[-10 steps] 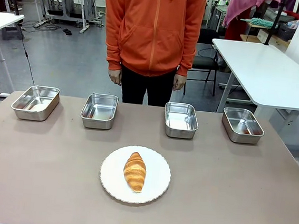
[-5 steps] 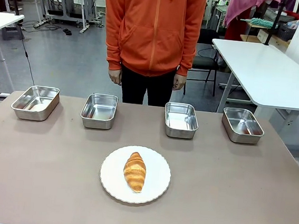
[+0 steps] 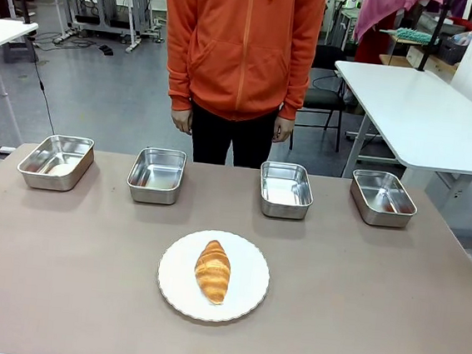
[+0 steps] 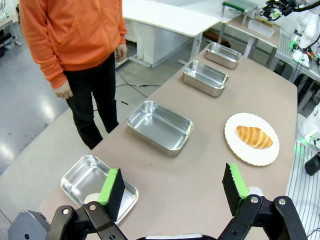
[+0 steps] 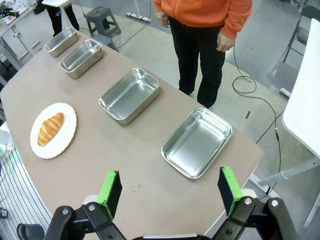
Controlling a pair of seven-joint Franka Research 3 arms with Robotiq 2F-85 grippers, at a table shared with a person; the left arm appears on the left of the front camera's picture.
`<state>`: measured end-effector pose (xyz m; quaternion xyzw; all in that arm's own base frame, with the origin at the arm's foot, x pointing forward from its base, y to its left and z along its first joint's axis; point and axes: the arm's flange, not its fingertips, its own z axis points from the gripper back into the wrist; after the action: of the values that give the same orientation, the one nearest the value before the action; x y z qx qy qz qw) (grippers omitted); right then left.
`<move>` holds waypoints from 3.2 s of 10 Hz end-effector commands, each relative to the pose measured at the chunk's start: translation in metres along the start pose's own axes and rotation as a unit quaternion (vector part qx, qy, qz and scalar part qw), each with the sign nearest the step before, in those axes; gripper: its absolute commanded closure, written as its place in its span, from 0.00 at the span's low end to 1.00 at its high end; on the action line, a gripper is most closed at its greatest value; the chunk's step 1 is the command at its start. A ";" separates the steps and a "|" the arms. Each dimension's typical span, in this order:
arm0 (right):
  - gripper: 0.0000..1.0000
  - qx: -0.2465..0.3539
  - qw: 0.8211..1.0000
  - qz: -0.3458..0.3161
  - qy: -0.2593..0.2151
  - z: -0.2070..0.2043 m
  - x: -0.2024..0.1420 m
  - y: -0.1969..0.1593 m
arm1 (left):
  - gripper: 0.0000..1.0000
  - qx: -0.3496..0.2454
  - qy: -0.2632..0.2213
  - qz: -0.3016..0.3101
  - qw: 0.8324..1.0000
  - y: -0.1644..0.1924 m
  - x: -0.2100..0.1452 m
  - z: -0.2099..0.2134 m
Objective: Place the bread in the container.
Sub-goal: Place the Butter Roll into the Airtight Container indicated by the human.
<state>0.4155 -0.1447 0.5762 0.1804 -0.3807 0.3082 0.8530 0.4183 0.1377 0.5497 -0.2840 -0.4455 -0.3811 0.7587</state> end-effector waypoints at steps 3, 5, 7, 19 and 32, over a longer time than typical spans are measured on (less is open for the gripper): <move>0.00 0.004 1.000 0.001 -0.011 -0.001 0.001 0.000 | 0.00 -0.002 -0.002 -0.004 1.000 -0.001 0.000 0.000; 0.00 0.004 1.000 0.001 -0.011 -0.001 0.001 0.000 | 0.00 -0.002 -0.002 -0.004 1.000 -0.001 0.000 0.000; 0.00 0.004 1.000 0.001 -0.011 -0.001 0.001 0.000 | 0.00 -0.002 -0.002 -0.004 1.000 -0.001 0.000 0.000; 0.00 0.004 1.000 0.001 -0.011 -0.001 0.001 0.000 | 0.00 -0.002 -0.002 -0.004 1.000 -0.001 0.000 0.000; 0.00 0.004 1.000 0.001 -0.011 -0.001 0.001 0.000 | 0.00 -0.002 -0.002 -0.004 1.000 -0.001 0.000 0.000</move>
<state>0.4155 -0.1447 0.5762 0.1805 -0.3807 0.3082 0.8530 0.4183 0.1377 0.5497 -0.2840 -0.4455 -0.3811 0.7587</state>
